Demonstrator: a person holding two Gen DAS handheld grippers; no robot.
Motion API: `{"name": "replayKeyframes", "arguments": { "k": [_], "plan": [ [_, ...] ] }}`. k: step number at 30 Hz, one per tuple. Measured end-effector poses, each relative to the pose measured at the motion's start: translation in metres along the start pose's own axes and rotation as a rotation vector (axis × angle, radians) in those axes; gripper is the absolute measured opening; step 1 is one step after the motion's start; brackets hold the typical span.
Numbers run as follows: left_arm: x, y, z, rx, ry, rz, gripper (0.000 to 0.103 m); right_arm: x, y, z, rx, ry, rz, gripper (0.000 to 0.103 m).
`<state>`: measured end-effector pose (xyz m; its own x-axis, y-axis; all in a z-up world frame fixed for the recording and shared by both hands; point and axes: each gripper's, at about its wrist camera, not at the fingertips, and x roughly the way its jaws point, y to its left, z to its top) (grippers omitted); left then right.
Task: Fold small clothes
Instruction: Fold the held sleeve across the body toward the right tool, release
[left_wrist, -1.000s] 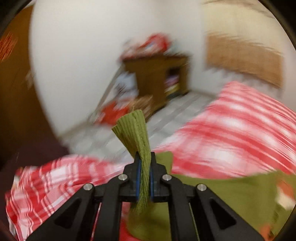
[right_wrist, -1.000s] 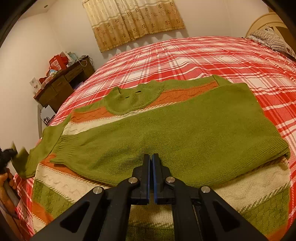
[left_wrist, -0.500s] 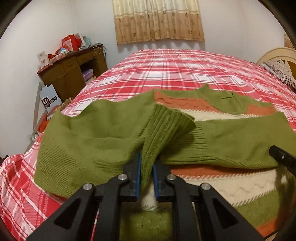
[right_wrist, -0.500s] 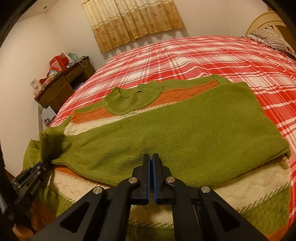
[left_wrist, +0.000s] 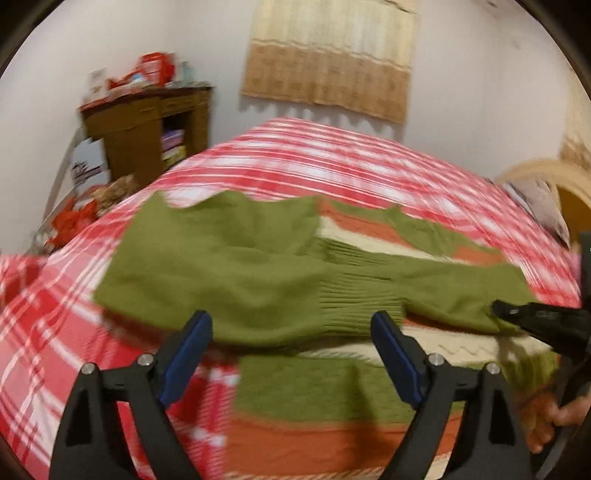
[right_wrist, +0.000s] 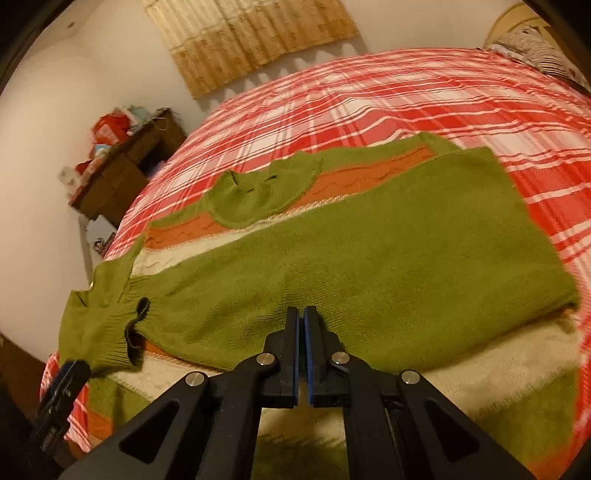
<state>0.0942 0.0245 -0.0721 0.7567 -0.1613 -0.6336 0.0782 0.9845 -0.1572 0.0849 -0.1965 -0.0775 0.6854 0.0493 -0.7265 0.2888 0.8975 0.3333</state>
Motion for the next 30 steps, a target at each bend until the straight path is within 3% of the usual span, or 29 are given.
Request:
{"name": "replayKeyframes", "arguments": {
  "k": [2, 4, 6, 9, 12, 16, 17, 20, 21, 25, 26, 29, 30],
  "plan": [
    [0.008, 0.011, -0.005, -0.058, 0.027, 0.041, 0.090, -0.011, 0.016, 0.002, -0.004, -0.031, 0.106, 0.003],
    [0.022, 0.017, -0.011, -0.107, 0.078, 0.068, 0.088, -0.012, 0.050, 0.003, -0.054, -0.008, 0.204, 0.003],
    [0.019, 0.015, -0.011, -0.113, 0.049, 0.072, 0.088, 0.000, 0.078, 0.002, -0.098, 0.049, 0.270, 0.003],
    [0.016, 0.010, -0.015, -0.105, 0.023, 0.094, 0.088, 0.030, 0.111, -0.007, -0.160, 0.138, 0.277, 0.003],
    [0.014, 0.020, -0.018, -0.169, 0.019, 0.070, 0.088, 0.054, 0.131, -0.020, -0.196, 0.220, 0.283, 0.003],
    [0.014, 0.022, -0.017, -0.171, 0.015, 0.069, 0.090, 0.059, 0.133, -0.029, -0.189, 0.219, 0.284, 0.007],
    [0.014, 0.020, -0.017, -0.163, 0.017, 0.076, 0.090, 0.059, 0.131, -0.028, -0.175, 0.224, 0.303, 0.015],
    [0.014, 0.022, -0.017, -0.167, 0.017, 0.067, 0.092, 0.056, 0.120, -0.024, -0.140, 0.220, 0.338, 0.072],
    [0.013, 0.023, -0.017, -0.170, 0.016, 0.063, 0.092, 0.053, 0.120, -0.023, -0.139, 0.200, 0.352, 0.073],
    [0.013, 0.022, -0.018, -0.164, 0.018, 0.069, 0.094, 0.056, 0.132, -0.027, -0.183, 0.197, 0.344, 0.073],
    [0.013, 0.022, -0.018, -0.163, 0.018, 0.066, 0.095, 0.060, 0.138, -0.029, -0.207, 0.206, 0.349, 0.064],
    [0.013, 0.022, -0.019, -0.168, 0.015, 0.061, 0.096, 0.066, 0.153, -0.033, -0.290, 0.215, 0.273, 0.018],
    [0.014, 0.022, -0.019, -0.166, 0.015, 0.064, 0.096, 0.067, 0.157, -0.033, -0.305, 0.225, 0.267, 0.014]
  ]
}}
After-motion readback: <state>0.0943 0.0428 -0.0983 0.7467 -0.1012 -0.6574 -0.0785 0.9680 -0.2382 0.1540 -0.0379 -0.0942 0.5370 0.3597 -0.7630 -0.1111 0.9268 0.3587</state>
